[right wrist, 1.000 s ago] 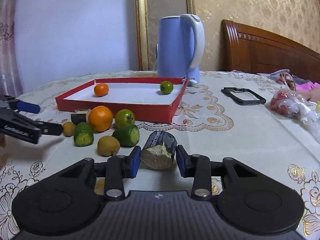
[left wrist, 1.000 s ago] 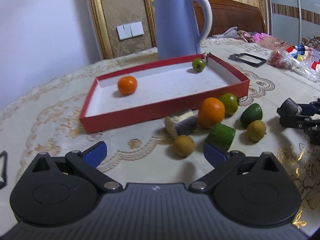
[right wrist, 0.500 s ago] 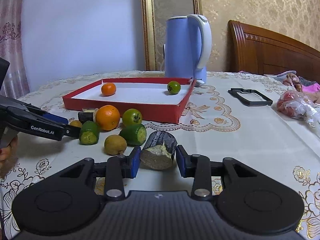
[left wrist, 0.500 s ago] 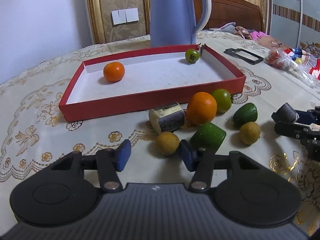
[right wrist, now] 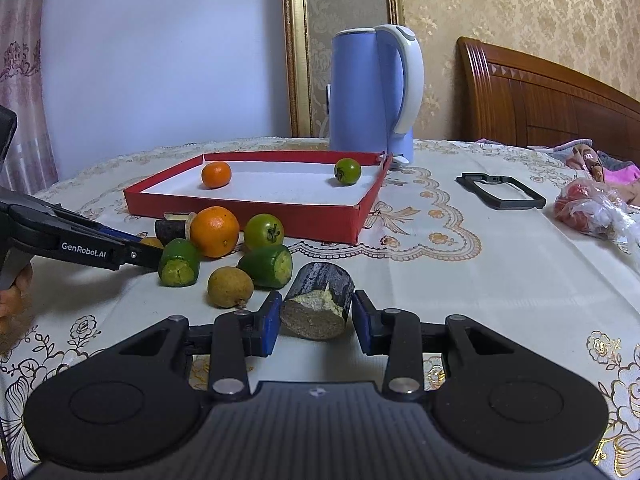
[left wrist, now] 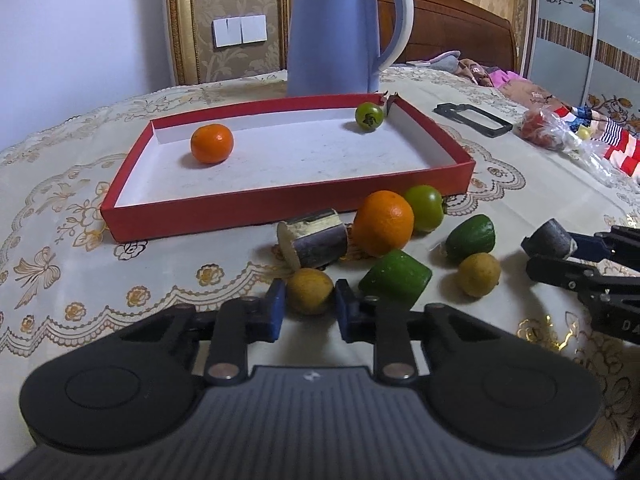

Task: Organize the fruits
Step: 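Grasp the small yellow-brown fruit with the left gripper and lift it, then carry the yellow-brown fruit into the red box and open the left gripper, then raise the open left gripper while the right gripper grasps the dark cylinder piece, then carry the dark cylinder piece over the red box with the right gripper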

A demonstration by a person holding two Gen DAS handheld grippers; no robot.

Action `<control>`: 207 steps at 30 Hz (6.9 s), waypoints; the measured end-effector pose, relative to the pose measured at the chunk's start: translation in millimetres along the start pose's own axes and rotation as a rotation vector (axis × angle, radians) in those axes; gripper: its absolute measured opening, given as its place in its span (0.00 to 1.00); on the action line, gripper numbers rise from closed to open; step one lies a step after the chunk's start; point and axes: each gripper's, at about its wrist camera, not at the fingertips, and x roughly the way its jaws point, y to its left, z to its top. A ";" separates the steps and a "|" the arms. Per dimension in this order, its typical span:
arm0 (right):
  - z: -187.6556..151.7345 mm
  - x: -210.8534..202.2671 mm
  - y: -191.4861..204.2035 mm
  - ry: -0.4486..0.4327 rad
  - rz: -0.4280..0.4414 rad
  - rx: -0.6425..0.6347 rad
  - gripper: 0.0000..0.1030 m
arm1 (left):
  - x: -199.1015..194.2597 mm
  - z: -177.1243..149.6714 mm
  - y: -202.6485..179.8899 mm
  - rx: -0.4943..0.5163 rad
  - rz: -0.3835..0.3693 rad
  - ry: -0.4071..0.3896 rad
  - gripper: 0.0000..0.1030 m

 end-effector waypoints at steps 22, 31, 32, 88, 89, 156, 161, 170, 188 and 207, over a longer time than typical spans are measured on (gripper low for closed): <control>0.0 1.5 -0.4 0.005 0.005 0.000 0.36 | -19.3 51.7 21.9 0.020 0.074 -0.144 0.23; 0.2 2.4 -0.2 0.012 0.007 0.001 0.36 | 31.7 90.1 52.5 -0.062 0.181 -0.154 0.23; 0.2 2.4 -0.2 0.012 0.007 0.001 0.36 | 37.5 90.3 54.3 -0.071 0.185 -0.148 0.23; -0.3 7.1 0.3 0.040 0.006 -0.016 0.36 | 78.2 71.3 64.7 -0.113 0.208 -0.178 0.35; -0.5 7.0 0.6 0.040 0.004 -0.018 0.35 | 76.9 70.8 65.4 -0.111 0.211 -0.186 0.35; 126.4 137.4 12.7 -0.042 -0.077 -0.273 0.36 | 47.9 66.4 86.4 -0.170 0.199 -0.266 0.45; 125.3 143.2 7.8 -0.028 -0.084 -0.265 0.36 | 49.4 66.7 86.6 -0.168 0.199 -0.261 0.45; 124.4 150.6 4.4 -0.003 -0.087 -0.264 0.36 | 50.4 65.8 86.2 -0.163 0.200 -0.258 0.45; 118.6 169.5 -0.2 0.048 -0.097 -0.251 0.36 | 51.4 65.2 85.1 -0.162 0.199 -0.259 0.45; 109.3 186.7 -0.3 0.121 -0.085 -0.244 0.36 | 50.8 66.1 83.6 -0.157 0.194 -0.258 0.45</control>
